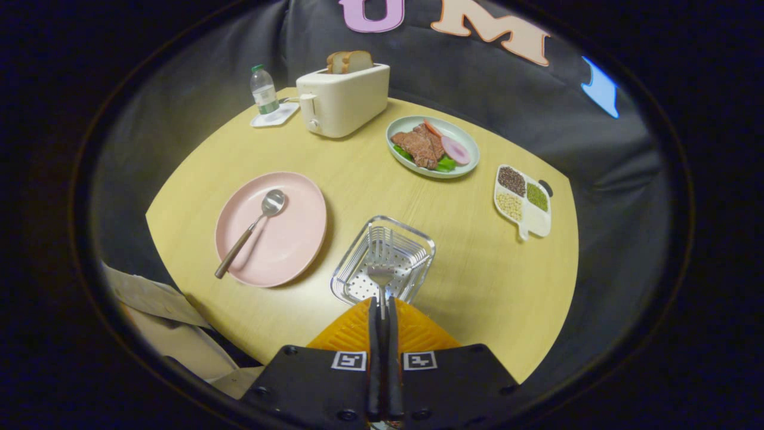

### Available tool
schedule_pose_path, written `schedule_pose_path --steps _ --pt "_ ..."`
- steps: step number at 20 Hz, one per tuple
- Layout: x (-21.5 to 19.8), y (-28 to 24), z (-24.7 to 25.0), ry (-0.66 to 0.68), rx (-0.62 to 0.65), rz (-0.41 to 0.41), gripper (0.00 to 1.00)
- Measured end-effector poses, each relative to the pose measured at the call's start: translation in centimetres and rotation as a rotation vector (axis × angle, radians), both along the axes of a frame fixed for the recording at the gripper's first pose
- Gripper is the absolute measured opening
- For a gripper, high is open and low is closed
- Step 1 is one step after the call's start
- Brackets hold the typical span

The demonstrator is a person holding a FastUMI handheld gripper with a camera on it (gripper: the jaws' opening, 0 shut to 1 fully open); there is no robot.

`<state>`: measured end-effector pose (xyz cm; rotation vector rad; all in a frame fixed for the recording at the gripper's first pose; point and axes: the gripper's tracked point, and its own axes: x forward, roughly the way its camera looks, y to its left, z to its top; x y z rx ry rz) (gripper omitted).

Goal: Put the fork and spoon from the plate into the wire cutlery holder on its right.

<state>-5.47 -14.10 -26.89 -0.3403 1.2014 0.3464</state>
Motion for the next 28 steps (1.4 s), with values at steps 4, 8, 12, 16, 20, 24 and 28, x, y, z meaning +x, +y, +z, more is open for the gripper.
schedule_pose_path --steps 4,8,12,16,20,24,28 --pt "0.9 0.7 0.4 -0.023 0.022 -0.016 0.13" --pt "1.4 1.1 0.8 -0.065 0.041 -0.019 0.42" --pt "2.1 2.3 2.2 -0.150 0.062 -0.030 0.98" --pt "2.4 5.0 3.8 -0.264 0.125 -0.063 0.98" --pt "2.2 7.9 4.7 -0.360 0.162 -0.096 1.00" --pt "1.9 11.2 5.5 -0.450 0.206 -0.139 1.00" --pt "1.7 14.1 5.1 -0.505 0.223 -0.178 0.99"
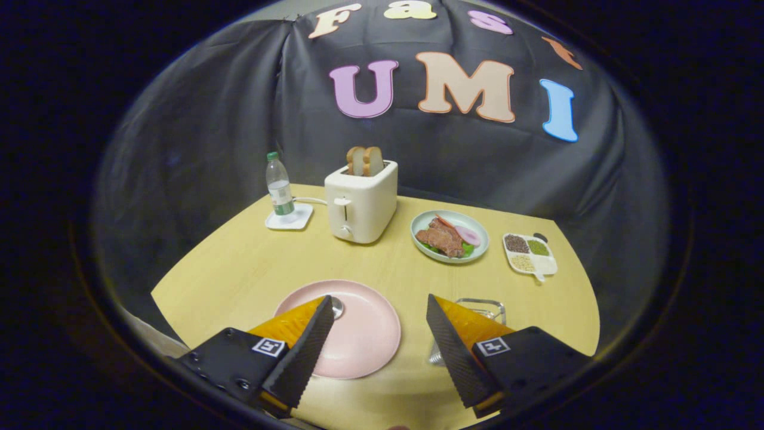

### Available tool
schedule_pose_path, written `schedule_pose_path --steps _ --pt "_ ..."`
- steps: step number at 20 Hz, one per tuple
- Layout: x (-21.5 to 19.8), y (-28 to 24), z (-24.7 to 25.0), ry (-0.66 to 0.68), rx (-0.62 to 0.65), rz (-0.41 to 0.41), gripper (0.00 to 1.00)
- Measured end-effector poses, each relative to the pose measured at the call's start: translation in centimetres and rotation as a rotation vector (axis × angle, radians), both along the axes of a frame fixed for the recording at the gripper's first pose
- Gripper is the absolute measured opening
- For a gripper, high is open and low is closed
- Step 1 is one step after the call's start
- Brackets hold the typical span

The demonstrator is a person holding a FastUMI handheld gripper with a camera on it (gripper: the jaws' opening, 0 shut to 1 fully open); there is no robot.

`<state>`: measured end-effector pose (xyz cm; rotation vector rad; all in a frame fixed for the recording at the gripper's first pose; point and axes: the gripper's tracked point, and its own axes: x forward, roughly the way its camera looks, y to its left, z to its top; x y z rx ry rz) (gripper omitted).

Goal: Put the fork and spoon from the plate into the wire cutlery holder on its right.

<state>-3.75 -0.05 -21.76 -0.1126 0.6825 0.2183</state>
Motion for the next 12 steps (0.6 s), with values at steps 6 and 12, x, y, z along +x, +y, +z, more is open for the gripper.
schedule_pose_path --steps 6,12 --pt "-0.7 3.5 -2.2 -0.024 0.006 0.002 1.00" --pt "-0.8 5.2 -5.9 0.006 -0.011 -0.017 1.00"
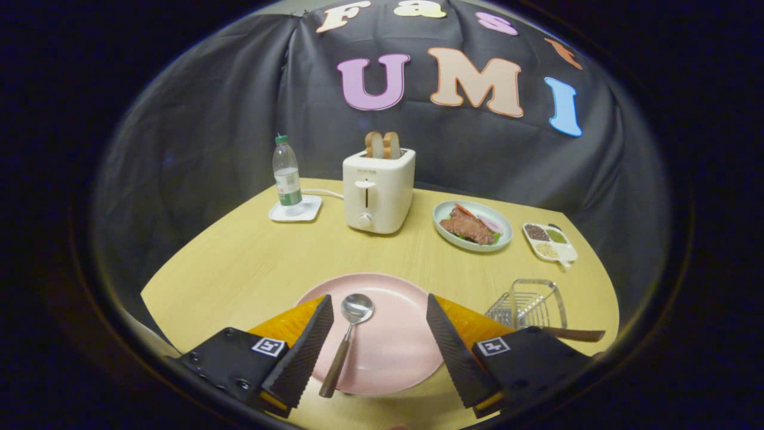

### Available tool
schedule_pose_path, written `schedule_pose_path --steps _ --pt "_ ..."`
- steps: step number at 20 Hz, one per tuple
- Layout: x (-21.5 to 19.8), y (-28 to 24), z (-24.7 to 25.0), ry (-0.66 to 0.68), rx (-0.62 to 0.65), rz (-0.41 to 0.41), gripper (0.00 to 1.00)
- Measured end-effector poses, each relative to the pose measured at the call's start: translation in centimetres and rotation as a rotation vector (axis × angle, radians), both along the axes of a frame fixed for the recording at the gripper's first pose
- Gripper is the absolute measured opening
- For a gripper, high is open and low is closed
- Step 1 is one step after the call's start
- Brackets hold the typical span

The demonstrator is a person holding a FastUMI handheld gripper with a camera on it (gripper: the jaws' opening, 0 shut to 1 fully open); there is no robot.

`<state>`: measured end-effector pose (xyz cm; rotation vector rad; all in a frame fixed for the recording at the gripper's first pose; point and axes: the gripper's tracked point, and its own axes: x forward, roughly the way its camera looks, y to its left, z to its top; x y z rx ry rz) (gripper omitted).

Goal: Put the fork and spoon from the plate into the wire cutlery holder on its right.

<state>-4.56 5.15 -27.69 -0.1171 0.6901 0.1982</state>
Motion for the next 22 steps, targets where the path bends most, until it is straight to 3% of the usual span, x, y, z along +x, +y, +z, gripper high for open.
schedule_pose_path --steps 13,22 --pt "-2.4 1.4 -7.8 0.171 -0.104 0.058 1.00" --pt "-3.3 2.4 -9.1 0.238 -0.072 0.074 0.35"
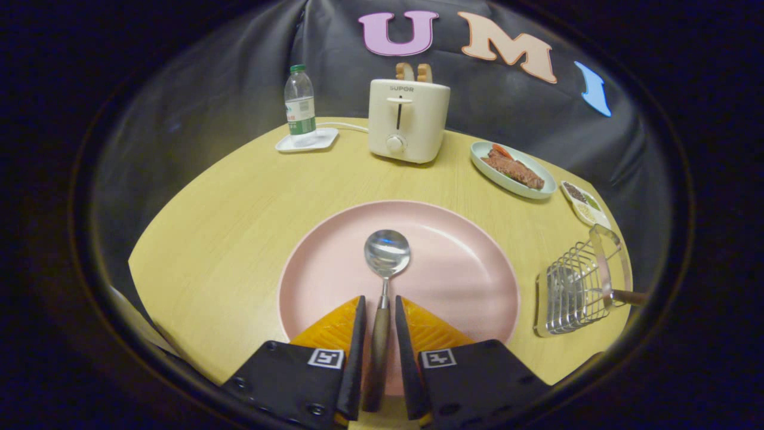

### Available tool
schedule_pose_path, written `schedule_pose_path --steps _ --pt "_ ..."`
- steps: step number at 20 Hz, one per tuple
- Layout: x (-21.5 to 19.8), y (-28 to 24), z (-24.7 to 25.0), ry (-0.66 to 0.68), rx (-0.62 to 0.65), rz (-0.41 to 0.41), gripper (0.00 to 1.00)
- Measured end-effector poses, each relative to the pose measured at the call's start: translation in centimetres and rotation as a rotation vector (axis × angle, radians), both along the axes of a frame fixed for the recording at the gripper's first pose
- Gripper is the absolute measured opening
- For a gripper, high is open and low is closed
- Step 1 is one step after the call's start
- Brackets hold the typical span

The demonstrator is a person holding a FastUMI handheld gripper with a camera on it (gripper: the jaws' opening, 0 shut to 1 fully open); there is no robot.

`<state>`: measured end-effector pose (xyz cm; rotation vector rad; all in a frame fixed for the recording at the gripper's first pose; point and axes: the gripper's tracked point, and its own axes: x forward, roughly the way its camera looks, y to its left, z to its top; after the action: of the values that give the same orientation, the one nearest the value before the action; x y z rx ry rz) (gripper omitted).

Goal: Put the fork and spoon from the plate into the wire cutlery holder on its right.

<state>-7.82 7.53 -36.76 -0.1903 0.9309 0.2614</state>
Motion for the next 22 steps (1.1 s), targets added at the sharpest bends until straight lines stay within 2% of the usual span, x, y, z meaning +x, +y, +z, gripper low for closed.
schedule_pose_path --steps 1,6,13,22 --pt "0.0 0.0 0.0 0.001 -0.002 0.000 0.28" --pt "-0.4 -0.1 0.1 0.042 -0.006 0.004 0.11" --pt "-0.4 -0.6 0.6 0.090 -0.009 0.017 0.07" --pt "0.4 -4.6 5.2 0.094 -0.033 0.052 0.07"
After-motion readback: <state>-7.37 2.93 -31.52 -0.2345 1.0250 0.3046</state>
